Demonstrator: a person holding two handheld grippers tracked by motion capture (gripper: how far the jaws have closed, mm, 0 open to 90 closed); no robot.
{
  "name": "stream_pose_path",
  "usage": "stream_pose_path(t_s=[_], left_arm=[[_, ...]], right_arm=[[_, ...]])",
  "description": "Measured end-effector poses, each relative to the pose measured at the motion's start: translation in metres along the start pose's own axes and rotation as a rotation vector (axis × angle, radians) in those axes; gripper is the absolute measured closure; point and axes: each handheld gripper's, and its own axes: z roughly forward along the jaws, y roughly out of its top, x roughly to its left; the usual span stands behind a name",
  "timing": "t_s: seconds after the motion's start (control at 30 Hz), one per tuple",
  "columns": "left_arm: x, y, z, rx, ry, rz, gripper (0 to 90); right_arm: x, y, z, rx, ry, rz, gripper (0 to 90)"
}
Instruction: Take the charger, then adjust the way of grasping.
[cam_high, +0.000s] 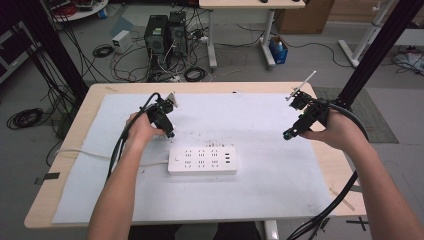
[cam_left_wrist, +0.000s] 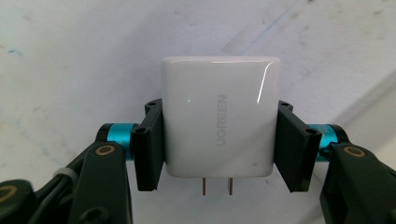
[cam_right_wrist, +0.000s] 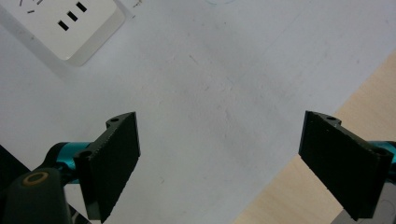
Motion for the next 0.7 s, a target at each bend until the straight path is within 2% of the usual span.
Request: stream_pose_path(t_s=[0.1, 0.13, 0.17, 0.2, 0.23, 0.33, 0.47, 0.57, 0.67, 0.7], left_arm=[[-0.006, -0.005, -0.036, -0.047, -0.010, 0.013, 42.5], [-0.007, -0.007, -0.045, -0.065, -0.017, 0.008, 42.5], [-0.007, -0.007, -0.045, -0.065, -0.017, 0.008, 42.5], [-0.012, -0.011, -0.069, -0.098, -0.019, -0.001, 42.5], [-0.012, -0.011, -0.069, -0.098, -0.019, -0.001, 42.5], [-0.019, -0.016, -0.098, -0.116, -0.006, 0.018, 42.5], [-0.031, -0.021, -0.127, -0.126, 0.017, 0.052, 42.5], [-0.034, -0.022, -0.133, -0.137, 0.013, 0.065, 42.5], [-0.037, -0.023, -0.136, -0.153, 0.005, 0.080, 42.5], [-0.042, -0.023, -0.137, -0.163, 0.000, 0.116, 42.5]], right_arm=[[0.000, 0.000, -0.003, 0.001, 0.004, 0.016, 12.0], [0.000, 0.000, -0.004, -0.001, 0.004, 0.020, 12.0], [0.000, 0.000, -0.004, 0.001, 0.008, 0.030, 12.0], [-0.001, 0.000, -0.005, 0.004, 0.012, 0.039, 12.0], [-0.001, 0.000, -0.005, 0.003, 0.011, 0.051, 12.0], [-0.002, 0.001, -0.007, -0.002, 0.013, 0.078, 12.0], [-0.006, 0.001, -0.010, -0.006, 0.024, 0.152, 12.0], [-0.007, 0.000, -0.014, -0.014, 0.033, 0.186, 12.1], [-0.007, 0.000, -0.015, -0.017, 0.044, 0.198, 12.1], [-0.008, 0.000, -0.017, -0.023, 0.051, 0.211, 12.1]])
